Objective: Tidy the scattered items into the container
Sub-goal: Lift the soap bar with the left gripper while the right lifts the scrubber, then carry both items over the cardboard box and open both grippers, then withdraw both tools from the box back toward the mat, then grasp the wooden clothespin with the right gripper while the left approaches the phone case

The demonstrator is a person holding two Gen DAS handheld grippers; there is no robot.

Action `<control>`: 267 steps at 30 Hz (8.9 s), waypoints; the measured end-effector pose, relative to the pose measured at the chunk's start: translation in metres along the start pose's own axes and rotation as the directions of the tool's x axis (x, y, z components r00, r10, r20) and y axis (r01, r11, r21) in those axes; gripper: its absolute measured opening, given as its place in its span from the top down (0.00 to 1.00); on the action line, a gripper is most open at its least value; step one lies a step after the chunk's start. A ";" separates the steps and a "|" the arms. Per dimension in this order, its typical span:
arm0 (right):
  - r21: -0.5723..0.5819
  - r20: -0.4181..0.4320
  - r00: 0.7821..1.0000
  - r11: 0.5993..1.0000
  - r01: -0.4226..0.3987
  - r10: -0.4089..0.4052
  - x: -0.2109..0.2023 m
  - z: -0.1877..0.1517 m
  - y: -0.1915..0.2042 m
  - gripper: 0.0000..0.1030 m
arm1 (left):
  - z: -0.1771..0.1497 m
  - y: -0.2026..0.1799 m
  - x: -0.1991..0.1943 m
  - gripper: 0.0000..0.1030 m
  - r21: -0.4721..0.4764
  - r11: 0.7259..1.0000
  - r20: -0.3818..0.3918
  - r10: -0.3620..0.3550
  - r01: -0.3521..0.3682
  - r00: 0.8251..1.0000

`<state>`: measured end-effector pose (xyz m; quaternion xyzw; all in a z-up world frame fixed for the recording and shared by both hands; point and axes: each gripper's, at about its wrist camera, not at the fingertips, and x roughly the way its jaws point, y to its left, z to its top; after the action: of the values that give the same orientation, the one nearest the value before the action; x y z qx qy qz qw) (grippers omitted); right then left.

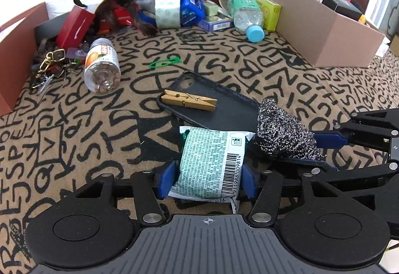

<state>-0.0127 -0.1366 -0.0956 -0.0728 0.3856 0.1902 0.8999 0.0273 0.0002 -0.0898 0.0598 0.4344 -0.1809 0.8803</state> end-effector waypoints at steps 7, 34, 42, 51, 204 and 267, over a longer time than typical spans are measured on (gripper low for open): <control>0.017 0.005 1.000 1.000 -0.006 0.006 -0.004 -0.004 -0.002 0.64 | -0.001 -0.003 -0.004 0.48 -0.006 1.000 -0.006 0.001 -0.001 1.000; 0.155 0.288 0.955 0.988 0.028 -0.073 -0.124 0.011 -0.083 0.64 | 0.077 -0.099 -0.056 0.49 0.113 0.989 0.184 -0.111 0.091 0.977; 0.147 0.261 0.965 0.989 -0.009 -0.030 -0.108 0.010 -0.072 0.64 | 0.067 -0.088 -0.055 0.46 0.090 0.991 0.171 -0.118 0.103 0.978; 0.126 0.250 0.968 0.992 -0.006 -0.026 -0.103 0.012 -0.068 0.64 | 0.066 -0.093 -0.041 0.44 0.138 0.988 0.157 -0.098 0.076 0.983; 0.037 0.111 0.991 0.997 0.075 -0.079 -0.037 0.010 -0.029 0.01 | 0.019 -0.001 -0.015 0.07 -0.300 0.954 0.084 0.055 -0.027 0.995; 0.211 0.000 0.986 0.964 0.163 -0.167 -0.010 -0.017 -0.096 0.66 | 0.068 -0.024 0.065 0.96 -0.168 0.983 -0.059 -0.090 0.079 0.994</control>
<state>0.0073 -0.2320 -0.1016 -0.0073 0.3881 0.0731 0.9187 0.1045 -0.0574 -0.0977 -0.0262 0.4792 -0.1794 0.8588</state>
